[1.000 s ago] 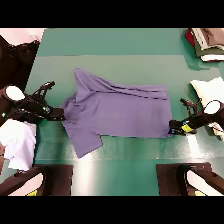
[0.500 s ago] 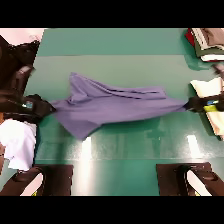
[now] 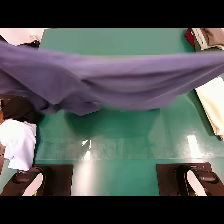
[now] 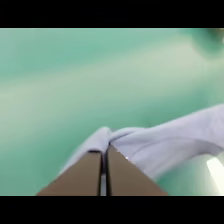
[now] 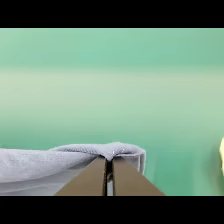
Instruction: Fold the shirts.
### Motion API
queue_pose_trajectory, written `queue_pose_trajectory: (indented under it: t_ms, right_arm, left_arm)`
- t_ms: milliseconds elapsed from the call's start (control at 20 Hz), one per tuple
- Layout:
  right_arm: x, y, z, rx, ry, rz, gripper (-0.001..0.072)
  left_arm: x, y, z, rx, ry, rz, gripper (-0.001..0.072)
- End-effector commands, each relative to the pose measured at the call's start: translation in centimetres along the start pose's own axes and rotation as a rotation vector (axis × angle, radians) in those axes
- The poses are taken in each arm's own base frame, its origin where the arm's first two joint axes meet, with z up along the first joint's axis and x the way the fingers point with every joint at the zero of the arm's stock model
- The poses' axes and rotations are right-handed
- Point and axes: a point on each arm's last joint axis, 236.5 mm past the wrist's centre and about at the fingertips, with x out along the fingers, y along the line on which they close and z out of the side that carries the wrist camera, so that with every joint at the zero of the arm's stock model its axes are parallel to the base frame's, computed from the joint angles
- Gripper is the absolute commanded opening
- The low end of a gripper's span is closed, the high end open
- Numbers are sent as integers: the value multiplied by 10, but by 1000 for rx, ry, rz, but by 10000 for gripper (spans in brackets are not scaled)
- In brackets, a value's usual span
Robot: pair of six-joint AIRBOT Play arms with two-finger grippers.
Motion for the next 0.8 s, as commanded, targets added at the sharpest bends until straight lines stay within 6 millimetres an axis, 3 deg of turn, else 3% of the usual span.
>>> queue_pose_trajectory:
  t_ms: [0,150,250,400,500,600,750]
  right_arm:
    - [-48,19,58,-51,-187,12,17]
    - [-77,31,89,-88,-263,19,17]
    - [-86,36,97,-109,-254,21,16]
    - [-73,31,88,-56,-129,14,16]
    - [-42,20,70,5,5,4,16]
    - [4,2,34,93,204,-15,16]
    - [74,-29,-61,216,633,-58,16]
  left_arm:
    - [-66,-29,68,92,-250,8,24]
    - [-109,-52,100,140,-401,-12,24]
    - [-128,-66,114,155,-477,-39,24]
    - [-122,-65,113,125,-464,-52,24]
    - [-88,-44,95,92,-358,-25,24]
    - [-25,-16,47,29,-119,-20,24]
    - [72,26,-48,-100,280,-43,24]
